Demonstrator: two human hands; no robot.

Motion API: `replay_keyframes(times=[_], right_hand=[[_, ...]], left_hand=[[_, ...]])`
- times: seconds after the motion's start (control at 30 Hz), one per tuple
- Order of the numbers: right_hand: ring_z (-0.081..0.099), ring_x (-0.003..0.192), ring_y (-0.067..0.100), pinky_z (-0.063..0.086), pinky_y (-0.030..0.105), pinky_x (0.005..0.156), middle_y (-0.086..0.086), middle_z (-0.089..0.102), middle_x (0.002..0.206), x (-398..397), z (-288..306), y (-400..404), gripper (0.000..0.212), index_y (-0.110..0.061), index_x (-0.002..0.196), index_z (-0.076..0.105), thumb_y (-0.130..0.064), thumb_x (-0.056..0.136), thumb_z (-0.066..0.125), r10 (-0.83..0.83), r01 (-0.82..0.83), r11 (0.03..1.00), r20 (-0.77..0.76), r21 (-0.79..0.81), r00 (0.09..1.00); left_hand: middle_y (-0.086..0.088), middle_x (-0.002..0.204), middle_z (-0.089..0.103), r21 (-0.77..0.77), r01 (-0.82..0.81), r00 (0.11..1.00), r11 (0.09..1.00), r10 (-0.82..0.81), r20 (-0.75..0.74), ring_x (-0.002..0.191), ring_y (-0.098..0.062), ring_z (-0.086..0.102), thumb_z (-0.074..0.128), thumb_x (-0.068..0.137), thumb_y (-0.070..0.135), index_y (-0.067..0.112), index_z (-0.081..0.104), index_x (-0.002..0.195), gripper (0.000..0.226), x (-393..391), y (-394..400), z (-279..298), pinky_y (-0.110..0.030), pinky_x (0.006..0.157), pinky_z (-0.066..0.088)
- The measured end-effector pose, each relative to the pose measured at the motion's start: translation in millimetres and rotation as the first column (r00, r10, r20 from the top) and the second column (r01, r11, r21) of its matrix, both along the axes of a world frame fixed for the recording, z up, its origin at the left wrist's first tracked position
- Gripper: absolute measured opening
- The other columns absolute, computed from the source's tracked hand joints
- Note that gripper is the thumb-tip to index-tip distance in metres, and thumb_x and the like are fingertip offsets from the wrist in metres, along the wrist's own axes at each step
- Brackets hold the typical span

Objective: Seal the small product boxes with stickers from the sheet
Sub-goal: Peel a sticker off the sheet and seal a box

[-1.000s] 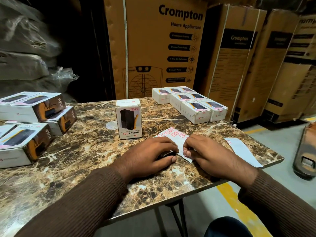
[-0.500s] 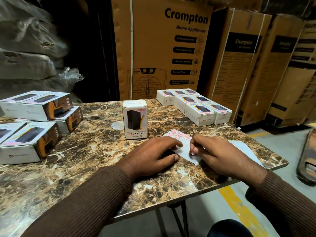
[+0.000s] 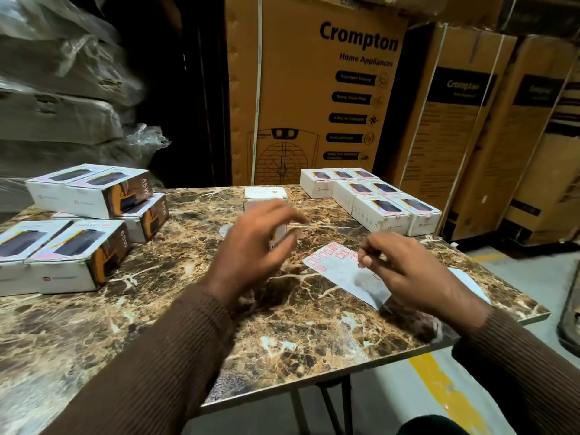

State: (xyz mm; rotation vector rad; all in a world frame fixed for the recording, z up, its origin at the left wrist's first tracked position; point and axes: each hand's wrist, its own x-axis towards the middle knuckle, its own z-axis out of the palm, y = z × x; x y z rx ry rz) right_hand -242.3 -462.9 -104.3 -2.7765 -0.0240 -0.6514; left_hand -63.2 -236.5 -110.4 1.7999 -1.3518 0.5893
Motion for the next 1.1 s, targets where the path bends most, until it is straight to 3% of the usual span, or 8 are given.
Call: replay_keyframes(times=[0.1, 0.23, 0.33, 0.43, 0.6, 0.8, 1.1], right_hand=[[0.054, 0.092, 0.006, 0.041, 0.030, 0.074, -0.015, 0.060, 0.096, 21, 8, 19, 0.008, -0.025, 0.099, 0.060, -0.028, 0.106, 0.057, 0.006, -0.008, 1.000, 0.101, 0.025, 0.995], [0.050, 0.100, 0.015, 0.039, 0.028, 0.081, -0.010, 0.058, 0.100, 61, 21, 52, 0.008, -0.023, 0.098, 0.058, -0.022, 0.106, 0.057, 0.052, -0.062, 0.998, 0.243, 0.033, 0.969], [0.048, 0.104, 0.016, 0.038, 0.031, 0.083, -0.007, 0.058, 0.105, 93, 29, 68, 0.008, -0.023, 0.098, 0.058, -0.026, 0.103, 0.053, 0.051, -0.067, 0.997, 0.294, 0.042, 0.954], [0.047, 0.104, 0.014, 0.034, 0.029, 0.082, -0.007, 0.058, 0.105, 119, 38, 77, 0.007, -0.023, 0.098, 0.060, -0.021, 0.103, 0.055, 0.031, -0.055, 0.996, 0.322, 0.065, 0.946], [0.050, 0.101, 0.015, 0.045, 0.036, 0.084, -0.009, 0.059, 0.102, 144, 34, 81, 0.008, -0.024, 0.098, 0.060, -0.023, 0.103, 0.055, -0.024, 0.010, 0.999, 0.291, 0.049, 0.957], [0.050, 0.100, 0.014, 0.034, 0.029, 0.079, -0.007, 0.059, 0.100, 148, 26, 85, 0.008, -0.022, 0.095, 0.061, -0.020, 0.102, 0.057, -0.093, 0.063, 0.993, 0.344, 0.100, 0.934], [0.049, 0.100, 0.012, 0.036, 0.027, 0.078, -0.008, 0.057, 0.100, 151, 16, 87, 0.006, -0.021, 0.098, 0.062, -0.023, 0.100, 0.057, -0.140, 0.092, 0.986, 0.392, 0.139, 0.909]], left_hand=[[0.001, 0.127, 0.064, -0.130, -0.215, 0.976, 0.968, 0.208, -0.064, 0.117, -0.012, 0.055, 0.068, 0.097, 0.019, 0.016, 0.069, 0.129, 0.032, 20, 19, 8, -0.033, 0.101, 0.052], [0.003, 0.143, 0.060, -0.071, -0.309, 0.943, 0.948, 0.296, -0.153, 0.131, -0.015, 0.048, 0.069, 0.099, 0.026, 0.024, 0.058, 0.149, 0.051, 38, 31, 4, -0.038, 0.109, 0.041], [0.004, 0.139, 0.064, -0.070, -0.325, 0.936, 0.943, 0.311, -0.164, 0.130, -0.016, 0.050, 0.069, 0.099, 0.027, 0.023, 0.065, 0.140, 0.041, 45, 32, 1, -0.044, 0.110, 0.044], [0.009, 0.130, 0.066, -0.102, -0.323, 0.939, 0.941, 0.306, -0.153, 0.123, -0.014, 0.050, 0.069, 0.099, 0.030, 0.024, 0.070, 0.130, 0.031, 47, 32, 0, -0.037, 0.103, 0.044], [0.010, 0.124, 0.066, -0.121, -0.347, 0.933, 0.930, 0.329, -0.150, 0.117, -0.013, 0.051, 0.071, 0.097, 0.034, 0.024, 0.072, 0.123, 0.028, 46, 29, 1, -0.031, 0.092, 0.040], [0.011, 0.122, 0.064, -0.119, -0.363, 0.929, 0.924, 0.348, -0.128, 0.114, -0.012, 0.049, 0.070, 0.097, 0.037, 0.025, 0.070, 0.121, 0.027, 47, 26, 0, -0.030, 0.088, 0.038], [0.011, 0.122, 0.064, -0.123, -0.362, 0.930, 0.924, 0.348, -0.120, 0.115, -0.010, 0.049, 0.069, 0.097, 0.037, 0.025, 0.070, 0.121, 0.027, 48, 25, -1, -0.027, 0.089, 0.037]])
